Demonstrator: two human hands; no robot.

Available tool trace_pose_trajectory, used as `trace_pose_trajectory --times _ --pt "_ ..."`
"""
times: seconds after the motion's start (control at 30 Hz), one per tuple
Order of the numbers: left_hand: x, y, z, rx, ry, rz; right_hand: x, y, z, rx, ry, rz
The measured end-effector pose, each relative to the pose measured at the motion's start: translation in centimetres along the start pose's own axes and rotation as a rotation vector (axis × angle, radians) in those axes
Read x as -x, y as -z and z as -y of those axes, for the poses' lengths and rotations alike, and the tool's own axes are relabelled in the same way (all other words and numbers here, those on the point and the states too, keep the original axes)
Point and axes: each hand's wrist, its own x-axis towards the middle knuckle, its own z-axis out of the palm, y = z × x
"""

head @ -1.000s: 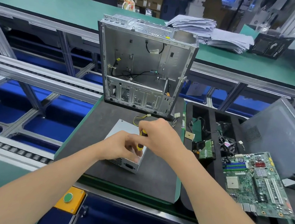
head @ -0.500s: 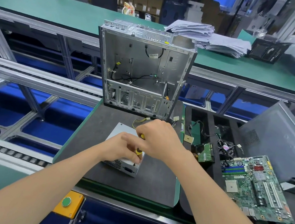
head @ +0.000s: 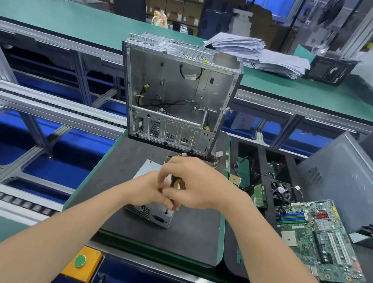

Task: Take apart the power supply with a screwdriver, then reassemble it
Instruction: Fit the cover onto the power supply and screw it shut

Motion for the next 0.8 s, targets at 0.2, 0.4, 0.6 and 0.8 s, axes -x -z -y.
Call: trace_pose_trajectory --times 0.2,0.4,0.6,0.8 --pt "0.4 -0.2 -0.5 0.051 -0.054 0.028 -0.7 -0.6 -0.3 0.302 -0.281 -0.030" --pt "0.3 0.2 0.0 0.090 -0.057 0.012 0.1 -0.6 0.3 -0.002 -0.067 -0.010" --pt "0.4 0.1 0.3 0.155 -0.123 -0.017 -0.8 -1.3 -0.1 0.258 -0.333 -0.098" --pt "0.2 0.3 0.7 0.161 -0.125 0.038 0.1 -0.8 0.4 -0.002 -0.129 0.020"
